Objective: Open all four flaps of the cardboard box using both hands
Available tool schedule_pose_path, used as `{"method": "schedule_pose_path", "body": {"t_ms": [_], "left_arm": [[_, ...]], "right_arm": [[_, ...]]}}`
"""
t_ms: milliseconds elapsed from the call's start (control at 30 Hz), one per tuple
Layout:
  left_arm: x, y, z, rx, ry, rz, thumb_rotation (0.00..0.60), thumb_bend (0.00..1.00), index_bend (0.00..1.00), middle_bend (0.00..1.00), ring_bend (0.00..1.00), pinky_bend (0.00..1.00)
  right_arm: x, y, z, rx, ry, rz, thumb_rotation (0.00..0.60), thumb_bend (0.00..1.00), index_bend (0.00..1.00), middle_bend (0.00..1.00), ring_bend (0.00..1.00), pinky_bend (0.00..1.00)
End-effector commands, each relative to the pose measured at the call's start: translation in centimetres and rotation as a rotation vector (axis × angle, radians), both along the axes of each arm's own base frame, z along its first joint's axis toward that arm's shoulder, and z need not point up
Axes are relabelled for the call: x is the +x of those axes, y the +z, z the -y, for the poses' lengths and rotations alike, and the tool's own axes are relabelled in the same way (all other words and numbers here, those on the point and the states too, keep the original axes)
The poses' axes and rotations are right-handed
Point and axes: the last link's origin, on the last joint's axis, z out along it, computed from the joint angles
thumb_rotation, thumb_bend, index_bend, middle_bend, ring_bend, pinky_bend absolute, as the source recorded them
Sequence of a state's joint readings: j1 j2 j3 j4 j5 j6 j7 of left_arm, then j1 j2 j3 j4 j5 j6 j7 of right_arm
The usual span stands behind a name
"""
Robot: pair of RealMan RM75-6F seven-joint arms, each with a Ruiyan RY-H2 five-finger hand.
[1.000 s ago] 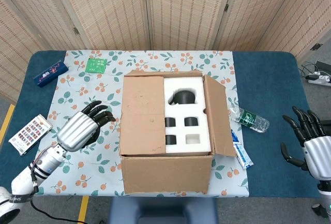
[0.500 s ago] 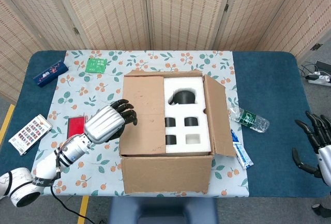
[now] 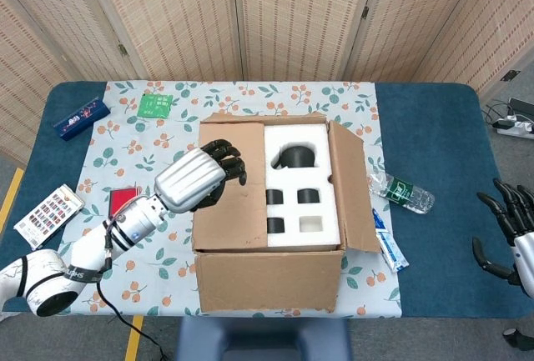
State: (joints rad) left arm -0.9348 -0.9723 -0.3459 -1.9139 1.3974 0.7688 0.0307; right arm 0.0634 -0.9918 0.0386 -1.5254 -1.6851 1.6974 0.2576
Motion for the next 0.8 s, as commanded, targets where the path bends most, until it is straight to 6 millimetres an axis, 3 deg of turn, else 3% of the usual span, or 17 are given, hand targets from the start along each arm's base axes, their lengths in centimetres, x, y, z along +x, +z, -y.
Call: {"method": "schedule_pose_path", "body": {"t_ms": [33,300,800], "left_arm": [[0.2,-1.4,0.1,-0.044,-0.011,-0.067,0.600,1.00,0.46,0.42,0.24,0.21],[1.0,-5.0,-1.0,-0.054,-0.037,-0.142,0.600,1.00,0.38,0.41,0.23,0.20],[2.9,-9.0,-1.7,-0.106,-0.088,-0.132,0.600,1.00,0.36,0.39,0.21,0.16]], "right_arm": [[0.0,-0.4,0.2,0.015,-0.004,-0.006,0.416,0.54,0.11,0.00,0.00,0.00],[-0.5,-0.4,0.4,0.037,-0.038,-0.006,0.417,0.54,0.11,0.00,0.00,0.00],[-1.4,0.3,-0.7,0.045,-0.082,0.004,0.414,0.54,0.10,0.00,0.00,0.00]]}}
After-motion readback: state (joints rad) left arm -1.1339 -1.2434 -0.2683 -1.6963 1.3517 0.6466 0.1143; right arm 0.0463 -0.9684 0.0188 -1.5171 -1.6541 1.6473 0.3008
